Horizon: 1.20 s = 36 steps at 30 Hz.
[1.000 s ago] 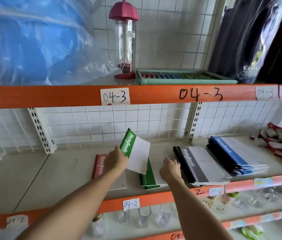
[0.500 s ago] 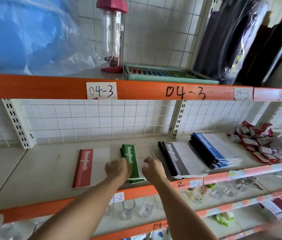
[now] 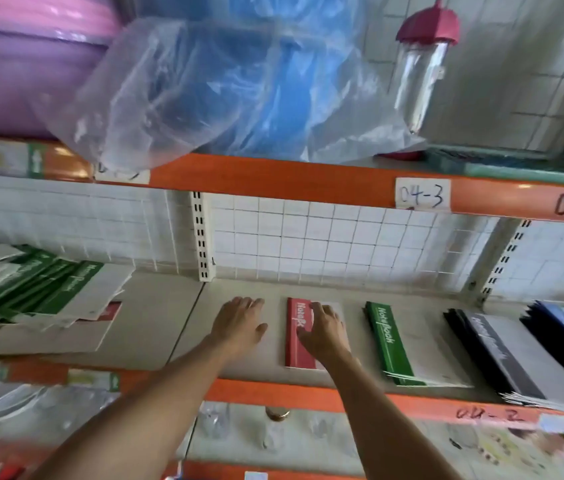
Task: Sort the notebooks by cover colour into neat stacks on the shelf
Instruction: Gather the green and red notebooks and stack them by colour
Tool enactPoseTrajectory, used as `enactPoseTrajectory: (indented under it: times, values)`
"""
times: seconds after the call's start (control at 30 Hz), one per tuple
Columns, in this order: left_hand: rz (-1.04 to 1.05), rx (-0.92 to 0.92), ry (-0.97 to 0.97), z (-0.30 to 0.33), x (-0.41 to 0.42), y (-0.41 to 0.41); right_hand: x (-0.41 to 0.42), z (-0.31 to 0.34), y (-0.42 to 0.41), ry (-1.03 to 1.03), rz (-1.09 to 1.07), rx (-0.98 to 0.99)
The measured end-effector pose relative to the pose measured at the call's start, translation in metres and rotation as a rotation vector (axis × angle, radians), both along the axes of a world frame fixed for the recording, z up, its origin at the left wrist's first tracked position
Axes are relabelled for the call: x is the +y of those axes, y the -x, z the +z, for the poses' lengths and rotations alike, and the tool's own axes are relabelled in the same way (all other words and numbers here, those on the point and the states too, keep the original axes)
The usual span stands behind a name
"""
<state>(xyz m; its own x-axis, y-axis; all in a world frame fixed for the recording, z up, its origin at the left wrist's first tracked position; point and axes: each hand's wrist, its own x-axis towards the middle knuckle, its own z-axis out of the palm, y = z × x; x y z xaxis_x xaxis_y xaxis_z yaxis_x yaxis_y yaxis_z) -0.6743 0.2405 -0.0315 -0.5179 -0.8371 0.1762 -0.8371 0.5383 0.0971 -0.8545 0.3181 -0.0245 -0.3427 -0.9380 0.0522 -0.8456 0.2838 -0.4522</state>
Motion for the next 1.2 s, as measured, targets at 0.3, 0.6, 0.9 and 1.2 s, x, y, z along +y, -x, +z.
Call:
enactPoseTrajectory:
  times: [0.3, 0.6, 0.9, 1.2]
  values:
    - [0.145, 0.039, 0.01, -0.003, -0.074, -0.218, -0.081, -0.013, -0.224, -0.032, 0.191, -0.04]
    - [0.289, 0.025, 0.016, -0.021, -0.128, -0.379, -0.155, -0.024, -0.393, 0.02, 0.372, -0.004]
    - [0.392, 0.127, -0.132, -0.04, -0.138, -0.392, -0.149, -0.064, -0.401, 0.107, 0.189, 0.232]
    - [0.41, 0.087, 0.076, -0.068, -0.134, -0.377, -0.148, -0.075, -0.395, 0.087, -0.07, 0.311]
